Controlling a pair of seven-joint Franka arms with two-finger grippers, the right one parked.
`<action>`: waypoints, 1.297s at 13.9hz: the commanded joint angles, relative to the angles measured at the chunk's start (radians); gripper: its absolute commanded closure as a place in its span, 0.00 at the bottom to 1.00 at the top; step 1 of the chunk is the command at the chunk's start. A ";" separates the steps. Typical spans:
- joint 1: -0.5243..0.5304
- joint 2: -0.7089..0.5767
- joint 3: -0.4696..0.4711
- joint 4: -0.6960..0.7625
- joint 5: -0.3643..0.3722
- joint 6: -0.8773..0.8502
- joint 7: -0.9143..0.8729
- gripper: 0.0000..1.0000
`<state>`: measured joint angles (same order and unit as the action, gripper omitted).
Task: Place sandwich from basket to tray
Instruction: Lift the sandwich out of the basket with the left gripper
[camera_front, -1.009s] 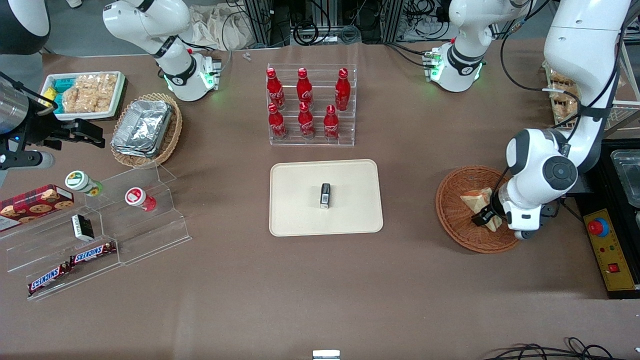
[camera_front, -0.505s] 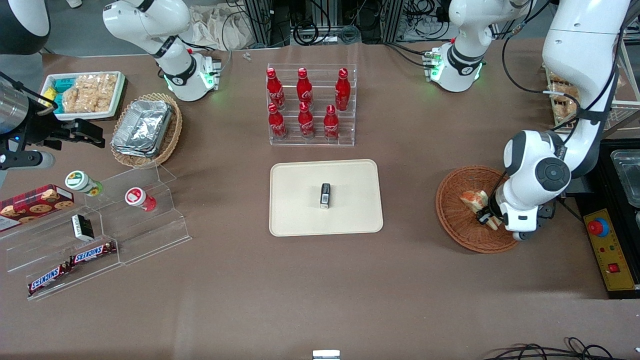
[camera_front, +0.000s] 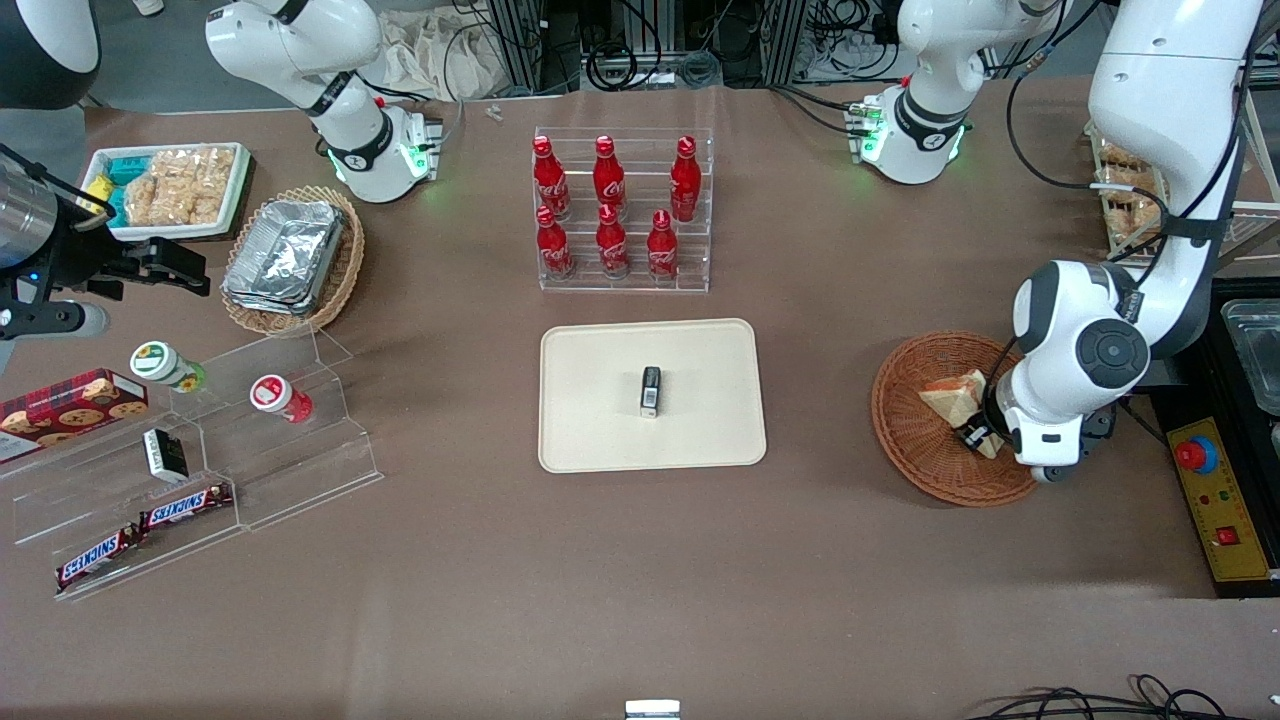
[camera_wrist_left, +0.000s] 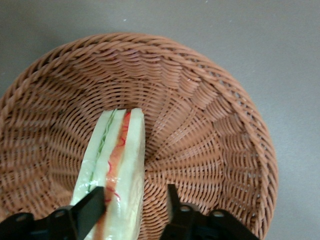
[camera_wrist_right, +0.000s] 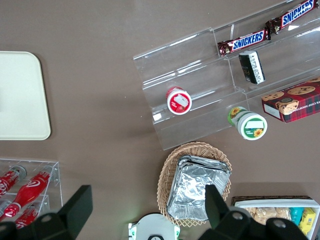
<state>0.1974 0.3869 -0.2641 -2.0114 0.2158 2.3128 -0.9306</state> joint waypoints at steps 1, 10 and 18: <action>-0.018 -0.028 -0.003 -0.004 0.028 -0.068 -0.043 0.00; -0.013 -0.034 0.003 -0.003 0.094 -0.157 -0.073 0.00; -0.007 -0.002 0.002 -0.030 0.117 -0.081 -0.134 0.00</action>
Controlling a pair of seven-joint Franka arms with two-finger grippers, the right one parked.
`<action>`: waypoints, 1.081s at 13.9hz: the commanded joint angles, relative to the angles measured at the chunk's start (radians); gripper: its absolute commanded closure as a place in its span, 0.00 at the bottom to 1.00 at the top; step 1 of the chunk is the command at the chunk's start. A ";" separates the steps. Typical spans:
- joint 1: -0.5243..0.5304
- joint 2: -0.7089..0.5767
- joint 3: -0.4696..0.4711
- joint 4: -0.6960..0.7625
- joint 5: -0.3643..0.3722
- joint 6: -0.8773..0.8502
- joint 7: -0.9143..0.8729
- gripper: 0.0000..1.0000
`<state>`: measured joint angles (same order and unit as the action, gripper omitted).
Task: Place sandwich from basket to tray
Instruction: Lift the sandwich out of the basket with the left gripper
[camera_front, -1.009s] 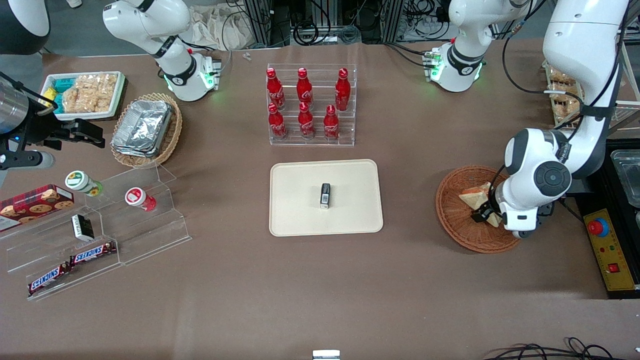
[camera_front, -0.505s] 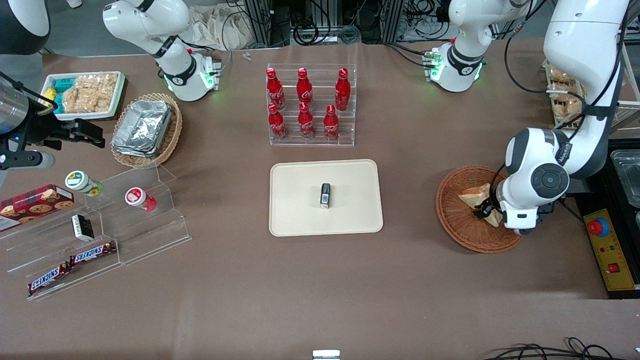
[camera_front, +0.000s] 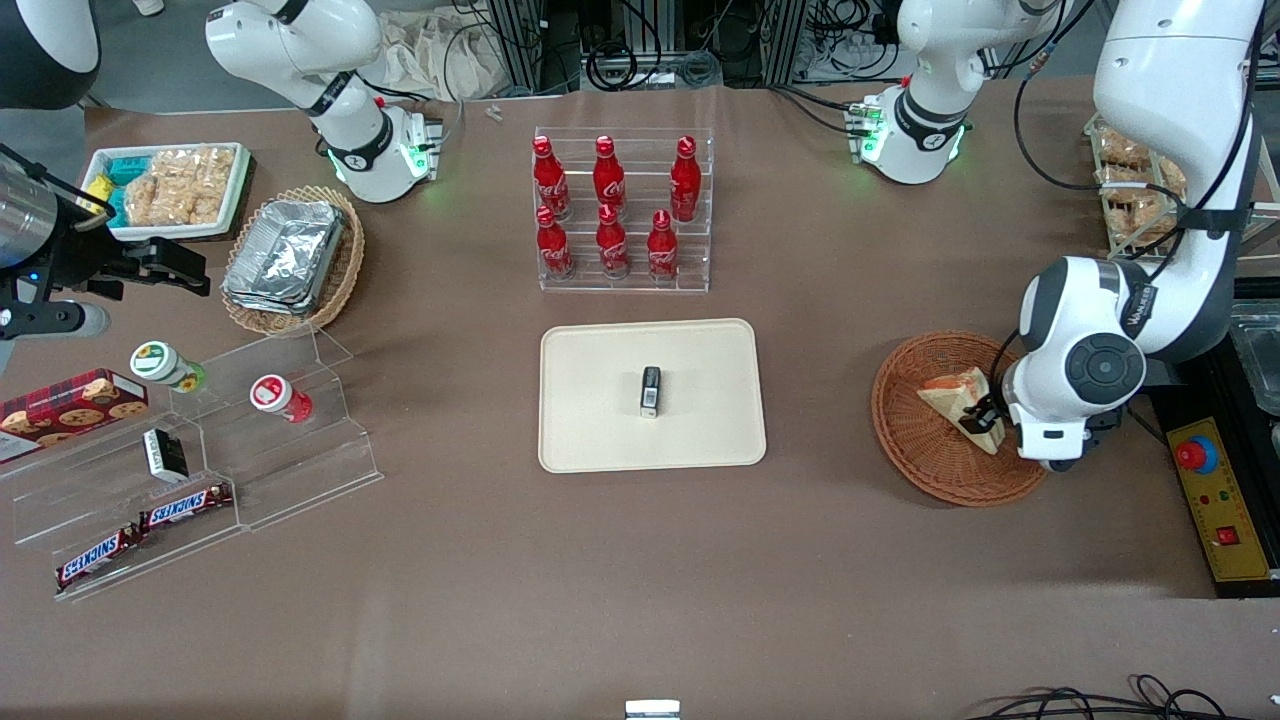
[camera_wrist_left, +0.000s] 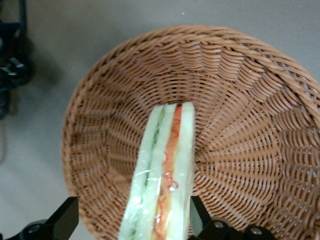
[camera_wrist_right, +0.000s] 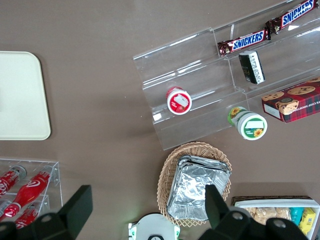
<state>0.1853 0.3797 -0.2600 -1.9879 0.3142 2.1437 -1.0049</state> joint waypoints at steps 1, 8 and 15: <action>0.005 0.018 -0.002 -0.063 0.019 0.122 -0.082 0.00; -0.001 -0.001 -0.008 0.020 0.013 0.086 -0.097 1.00; -0.010 0.008 -0.200 0.608 -0.099 -0.611 0.074 1.00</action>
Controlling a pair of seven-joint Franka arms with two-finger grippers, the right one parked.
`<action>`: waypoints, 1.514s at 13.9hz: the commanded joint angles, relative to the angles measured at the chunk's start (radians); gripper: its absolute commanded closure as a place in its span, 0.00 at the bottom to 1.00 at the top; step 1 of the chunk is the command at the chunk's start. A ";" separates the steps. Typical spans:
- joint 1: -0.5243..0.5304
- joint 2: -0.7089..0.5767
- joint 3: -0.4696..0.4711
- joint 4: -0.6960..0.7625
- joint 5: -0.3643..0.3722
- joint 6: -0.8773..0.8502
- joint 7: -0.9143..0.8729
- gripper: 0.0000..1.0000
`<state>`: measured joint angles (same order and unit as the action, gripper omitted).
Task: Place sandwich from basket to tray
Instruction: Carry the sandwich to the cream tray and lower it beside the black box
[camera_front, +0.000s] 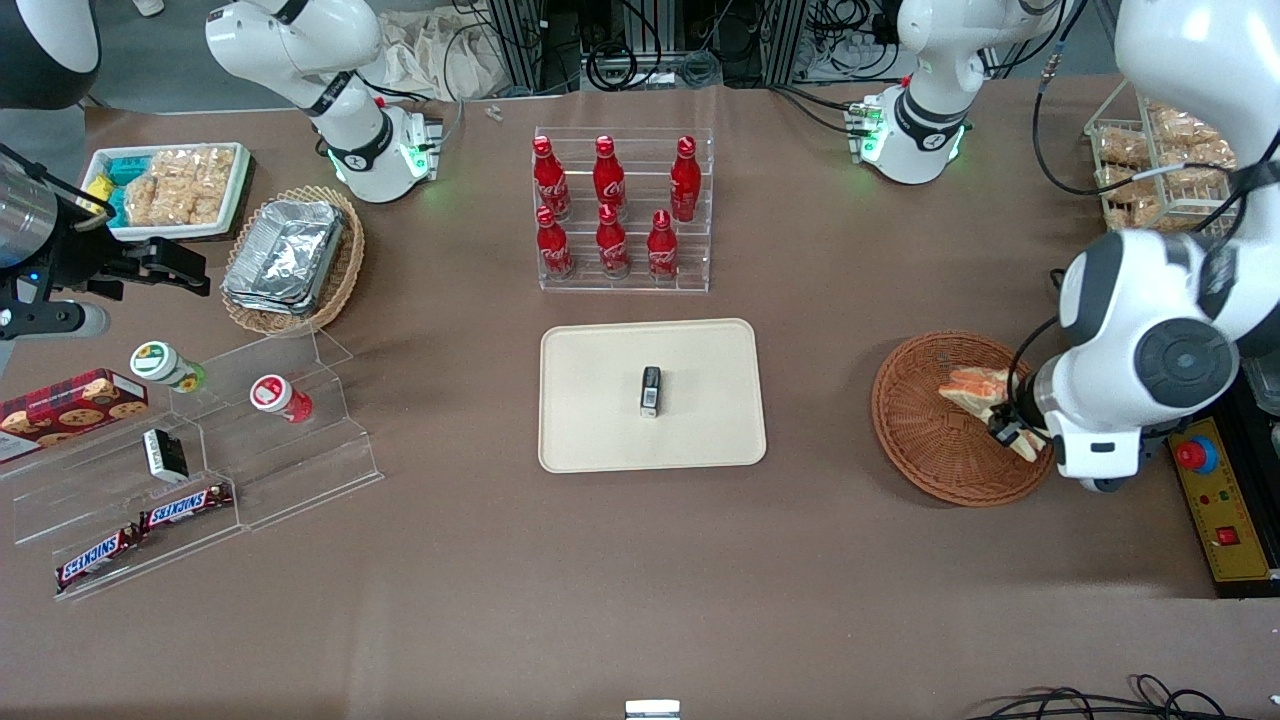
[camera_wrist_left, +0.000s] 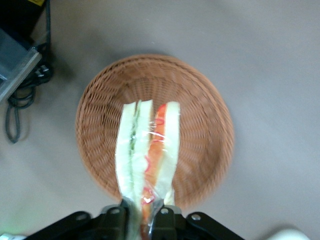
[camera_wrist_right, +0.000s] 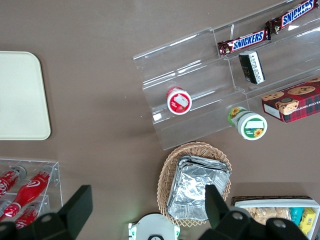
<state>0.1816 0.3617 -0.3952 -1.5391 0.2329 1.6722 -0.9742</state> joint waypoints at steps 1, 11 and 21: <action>-0.007 0.026 -0.117 0.213 -0.047 -0.175 0.046 1.00; -0.312 0.403 -0.255 0.186 0.167 0.187 0.137 1.00; -0.369 0.511 -0.217 0.126 0.247 0.264 0.124 0.00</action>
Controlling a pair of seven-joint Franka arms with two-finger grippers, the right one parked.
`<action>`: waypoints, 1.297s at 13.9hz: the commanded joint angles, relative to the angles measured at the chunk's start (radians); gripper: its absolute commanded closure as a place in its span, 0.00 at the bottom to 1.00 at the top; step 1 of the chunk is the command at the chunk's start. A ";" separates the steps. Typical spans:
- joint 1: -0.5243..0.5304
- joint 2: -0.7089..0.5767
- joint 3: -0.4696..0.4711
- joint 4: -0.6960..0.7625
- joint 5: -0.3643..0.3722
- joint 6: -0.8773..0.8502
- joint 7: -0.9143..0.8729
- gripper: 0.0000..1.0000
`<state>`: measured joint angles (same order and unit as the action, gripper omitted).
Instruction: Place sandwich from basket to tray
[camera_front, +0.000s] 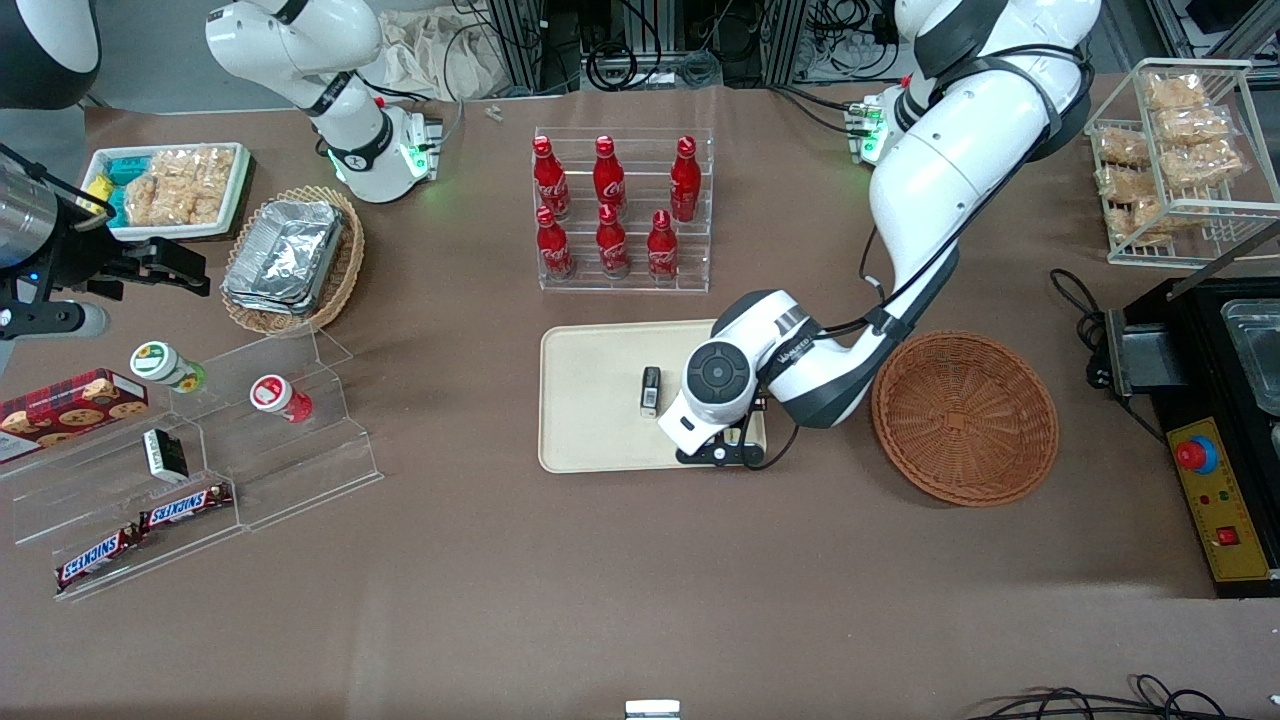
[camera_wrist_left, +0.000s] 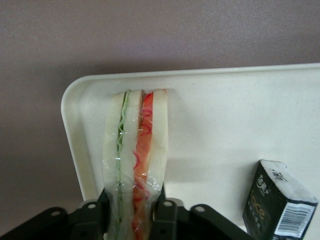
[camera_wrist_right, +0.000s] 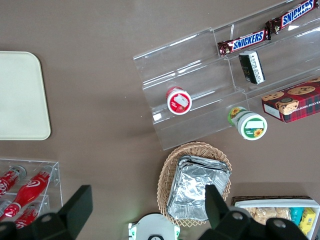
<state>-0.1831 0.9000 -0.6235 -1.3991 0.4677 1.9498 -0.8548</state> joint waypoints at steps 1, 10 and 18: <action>0.000 -0.044 0.011 -0.012 0.011 -0.028 0.003 0.00; 0.258 -0.522 0.001 0.003 -0.233 -0.279 0.087 0.00; 0.466 -0.722 0.113 -0.130 -0.331 -0.379 0.563 0.00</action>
<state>0.3207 0.2879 -0.5984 -1.4162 0.1713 1.5517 -0.3713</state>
